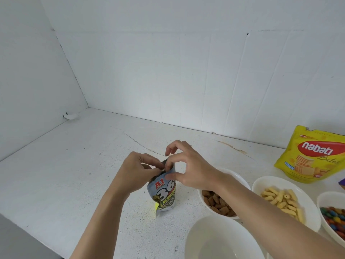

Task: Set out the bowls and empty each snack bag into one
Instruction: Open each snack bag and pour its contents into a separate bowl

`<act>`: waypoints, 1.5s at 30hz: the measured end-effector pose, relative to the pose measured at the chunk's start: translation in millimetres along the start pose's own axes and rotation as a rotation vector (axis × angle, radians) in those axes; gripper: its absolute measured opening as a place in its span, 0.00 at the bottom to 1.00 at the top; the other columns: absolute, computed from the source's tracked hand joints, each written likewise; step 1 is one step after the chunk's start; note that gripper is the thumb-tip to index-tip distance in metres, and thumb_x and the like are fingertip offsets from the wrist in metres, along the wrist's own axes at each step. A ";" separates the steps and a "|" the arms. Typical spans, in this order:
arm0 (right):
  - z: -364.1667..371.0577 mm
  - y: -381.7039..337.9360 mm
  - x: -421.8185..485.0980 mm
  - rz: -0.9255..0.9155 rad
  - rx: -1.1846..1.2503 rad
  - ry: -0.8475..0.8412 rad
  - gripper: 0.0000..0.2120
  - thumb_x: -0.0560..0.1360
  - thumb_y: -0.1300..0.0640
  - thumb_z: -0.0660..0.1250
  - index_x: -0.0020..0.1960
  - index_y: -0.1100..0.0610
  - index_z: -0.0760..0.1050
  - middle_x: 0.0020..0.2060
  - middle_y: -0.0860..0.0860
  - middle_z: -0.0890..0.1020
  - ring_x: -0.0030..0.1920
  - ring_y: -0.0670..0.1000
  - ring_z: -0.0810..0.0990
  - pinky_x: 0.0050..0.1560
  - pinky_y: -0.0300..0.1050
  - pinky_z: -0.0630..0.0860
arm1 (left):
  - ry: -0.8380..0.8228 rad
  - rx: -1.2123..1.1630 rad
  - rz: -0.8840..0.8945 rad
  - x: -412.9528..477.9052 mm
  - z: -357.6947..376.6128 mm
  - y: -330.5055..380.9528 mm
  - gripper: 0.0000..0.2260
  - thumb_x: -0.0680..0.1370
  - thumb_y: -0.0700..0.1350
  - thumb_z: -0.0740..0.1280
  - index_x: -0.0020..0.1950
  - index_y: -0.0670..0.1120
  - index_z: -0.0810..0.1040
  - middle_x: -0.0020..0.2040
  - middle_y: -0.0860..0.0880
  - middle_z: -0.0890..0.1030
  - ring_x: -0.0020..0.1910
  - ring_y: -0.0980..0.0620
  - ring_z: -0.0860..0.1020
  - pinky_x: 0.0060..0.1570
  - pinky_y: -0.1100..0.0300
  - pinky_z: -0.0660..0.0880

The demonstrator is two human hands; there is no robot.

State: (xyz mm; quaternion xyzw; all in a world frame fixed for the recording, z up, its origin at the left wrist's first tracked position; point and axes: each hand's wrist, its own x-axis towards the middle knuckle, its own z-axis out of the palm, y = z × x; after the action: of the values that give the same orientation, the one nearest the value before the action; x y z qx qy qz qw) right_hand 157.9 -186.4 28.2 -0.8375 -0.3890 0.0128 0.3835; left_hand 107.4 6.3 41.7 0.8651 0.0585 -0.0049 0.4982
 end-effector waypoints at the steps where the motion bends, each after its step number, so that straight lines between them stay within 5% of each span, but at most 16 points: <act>1: -0.2 -0.4 -0.8 -0.011 -0.001 -0.002 0.06 0.71 0.55 0.79 0.41 0.49 0.81 0.57 0.43 0.71 0.63 0.48 0.69 0.64 0.46 0.70 | 0.012 0.003 0.006 -0.3 -0.8 -0.6 0.11 0.74 0.35 0.74 0.39 0.51 0.90 0.43 0.57 0.87 0.36 0.51 0.85 0.38 0.56 0.82; 5: -10.0 1.1 -6.1 0.012 -0.020 -0.052 0.04 0.73 0.56 0.77 0.42 0.52 0.82 0.55 0.42 0.71 0.63 0.45 0.68 0.65 0.34 0.63 | 0.214 0.058 0.018 5.8 -16.8 -15.7 0.12 0.73 0.32 0.74 0.37 0.48 0.88 0.41 0.54 0.86 0.26 0.59 0.78 0.29 0.65 0.73; 11: 1.6 -2.6 -3.9 0.031 0.008 0.075 0.06 0.72 0.62 0.72 0.38 0.56 0.78 0.48 0.45 0.74 0.54 0.47 0.74 0.59 0.43 0.71 | 0.200 0.134 0.061 1.6 -4.2 -6.3 0.12 0.76 0.34 0.70 0.39 0.49 0.87 0.35 0.49 0.85 0.24 0.58 0.77 0.26 0.66 0.70; 16: 11.2 -1.5 -7.3 0.067 0.015 0.112 0.13 0.74 0.46 0.73 0.37 0.52 0.76 0.50 0.43 0.71 0.56 0.46 0.73 0.57 0.40 0.72 | 0.201 0.099 0.063 -3.0 0.7 -7.1 0.12 0.77 0.36 0.69 0.43 0.50 0.88 0.23 0.55 0.79 0.21 0.57 0.71 0.23 0.69 0.65; 22: 26.4 1.6 -5.9 0.148 0.067 0.264 0.15 0.78 0.46 0.69 0.38 0.55 0.80 0.45 0.45 0.74 0.49 0.46 0.75 0.47 0.37 0.71 | 0.300 0.078 0.106 -4.8 11.1 -8.2 0.13 0.76 0.34 0.69 0.39 0.50 0.86 0.38 0.54 0.85 0.25 0.60 0.72 0.25 0.69 0.67; 27: 29.1 4.5 -7.6 0.208 0.093 0.300 0.14 0.78 0.48 0.70 0.38 0.55 0.80 0.42 0.46 0.76 0.45 0.46 0.76 0.43 0.39 0.73 | 0.341 -0.051 0.022 -7.7 7.8 -14.6 0.16 0.77 0.32 0.65 0.37 0.49 0.85 0.27 0.58 0.79 0.24 0.59 0.72 0.24 0.67 0.65; 33: 32.0 -5.3 -7.5 0.226 0.221 0.322 0.14 0.77 0.52 0.72 0.35 0.55 0.78 0.42 0.49 0.76 0.45 0.47 0.77 0.42 0.40 0.76 | 0.269 0.026 0.120 -8.9 15.5 -8.7 0.13 0.78 0.34 0.67 0.43 0.50 0.86 0.40 0.53 0.84 0.26 0.59 0.75 0.25 0.68 0.69; 39: 32.3 -9.8 -10.7 0.271 0.163 0.311 0.13 0.78 0.49 0.70 0.37 0.52 0.81 0.40 0.49 0.77 0.42 0.47 0.77 0.42 0.40 0.73 | 0.348 -0.097 0.078 -10.6 9.2 -20.8 0.17 0.77 0.32 0.68 0.39 0.53 0.85 0.28 0.52 0.80 0.28 0.55 0.73 0.29 0.62 0.68; 42: 33.1 -14.0 -15.6 0.211 0.119 0.301 0.14 0.77 0.48 0.71 0.36 0.55 0.79 0.41 0.49 0.76 0.44 0.47 0.76 0.44 0.41 0.73 | 0.353 -0.128 0.074 -13.4 11.0 -24.5 0.16 0.78 0.33 0.67 0.40 0.53 0.85 0.31 0.44 0.81 0.31 0.47 0.72 0.33 0.55 0.68; 45: 30.6 -23.0 -26.6 0.079 -0.018 0.222 0.16 0.75 0.42 0.70 0.39 0.53 0.77 0.48 0.46 0.72 0.52 0.45 0.73 0.51 0.37 0.71 | 0.266 -0.083 0.084 -15.8 2.4 -24.3 0.16 0.79 0.35 0.67 0.42 0.54 0.86 0.34 0.46 0.83 0.31 0.46 0.74 0.34 0.52 0.70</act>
State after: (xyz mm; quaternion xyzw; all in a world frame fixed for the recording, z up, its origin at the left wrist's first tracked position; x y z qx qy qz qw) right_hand 114.9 -175.4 14.3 -0.8519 -0.3109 -0.0686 0.4158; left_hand 89.2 14.8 20.7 0.8384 0.0877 0.1331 0.5213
